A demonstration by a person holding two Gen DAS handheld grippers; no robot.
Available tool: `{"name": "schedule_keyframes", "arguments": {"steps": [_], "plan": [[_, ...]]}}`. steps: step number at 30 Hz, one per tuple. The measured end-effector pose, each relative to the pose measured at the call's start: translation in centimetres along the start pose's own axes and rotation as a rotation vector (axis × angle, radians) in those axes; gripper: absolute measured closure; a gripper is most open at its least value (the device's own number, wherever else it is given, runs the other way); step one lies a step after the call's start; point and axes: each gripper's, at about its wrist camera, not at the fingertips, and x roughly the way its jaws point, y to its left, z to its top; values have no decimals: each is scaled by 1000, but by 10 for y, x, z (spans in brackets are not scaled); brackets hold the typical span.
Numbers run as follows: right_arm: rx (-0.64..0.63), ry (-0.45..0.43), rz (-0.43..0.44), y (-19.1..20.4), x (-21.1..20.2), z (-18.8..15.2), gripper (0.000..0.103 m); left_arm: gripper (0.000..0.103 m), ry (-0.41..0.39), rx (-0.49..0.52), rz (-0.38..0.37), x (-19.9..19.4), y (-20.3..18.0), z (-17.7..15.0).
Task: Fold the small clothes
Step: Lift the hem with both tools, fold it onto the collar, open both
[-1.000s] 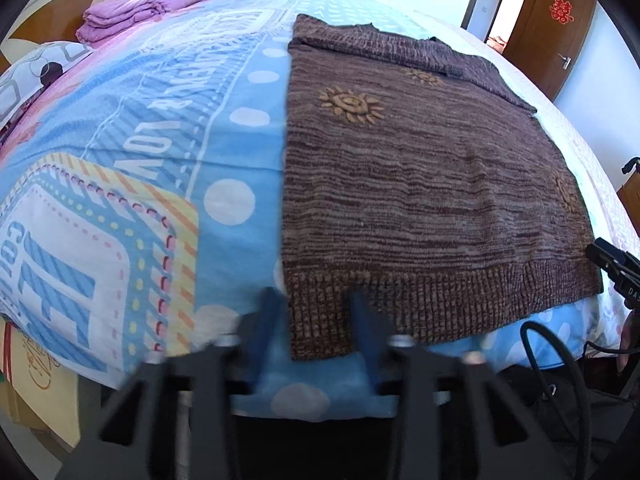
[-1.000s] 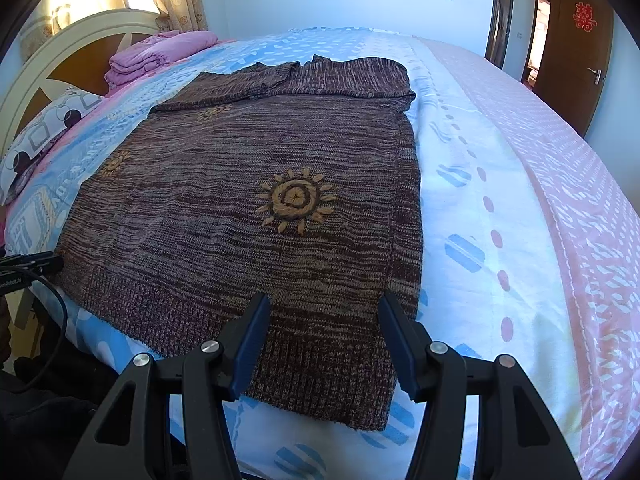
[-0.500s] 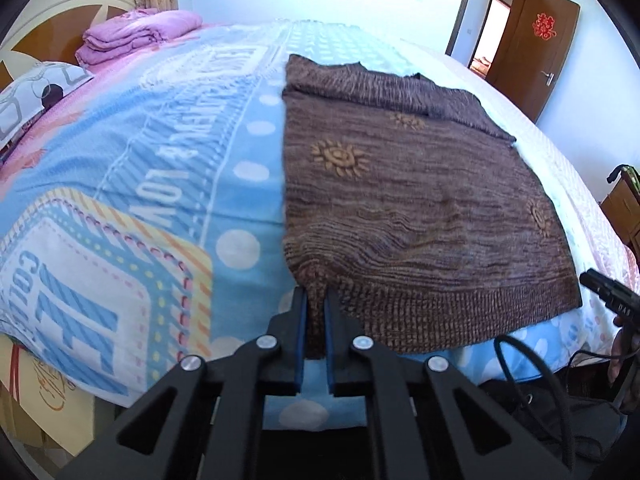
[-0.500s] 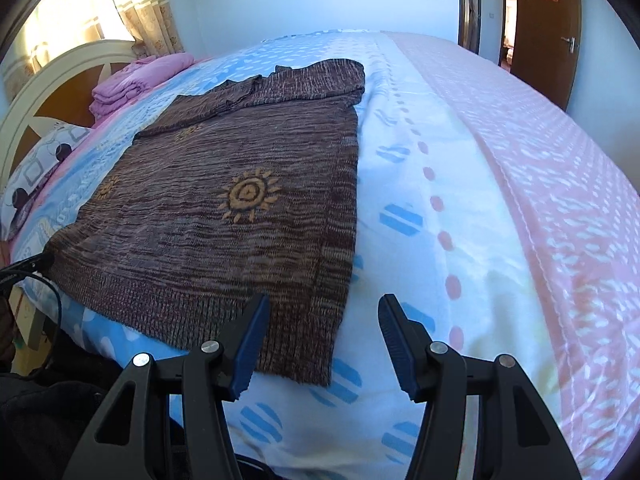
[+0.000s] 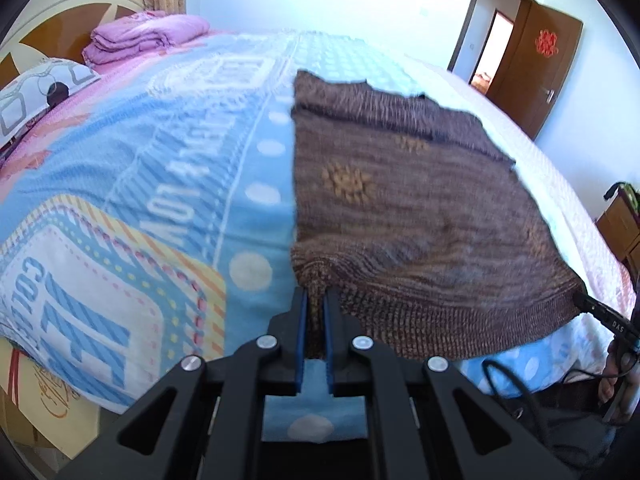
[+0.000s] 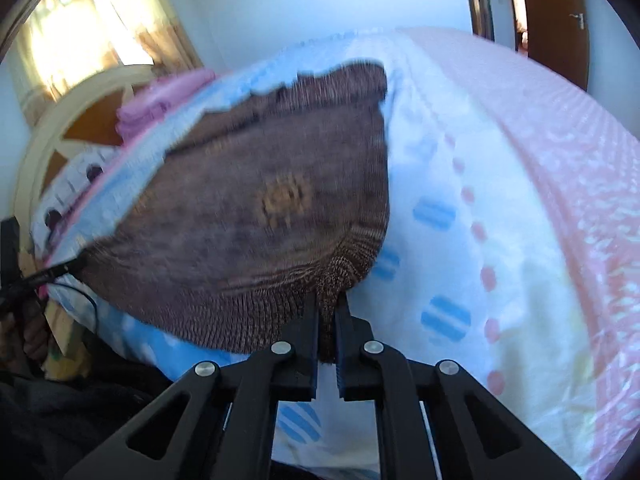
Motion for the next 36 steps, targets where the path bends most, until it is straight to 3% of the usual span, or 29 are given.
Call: {"name": "schedule_keyframes", "arguments": {"steps": [7,18,29,36], "plan": [[-10,-140,28,10,-39,19,97,96,-70,22,-32,-17,-7,18],[8,-187,37,10,-47,39,98,97,-115,13,-60,-18,-8,51],[-30,-302,37,20,-51,99,98,97,-237,-19,-60,-24,-6,99],[-21,-326,51,18,-39,132,98,97,-247,-60,-32,-6,-2,127]]}}
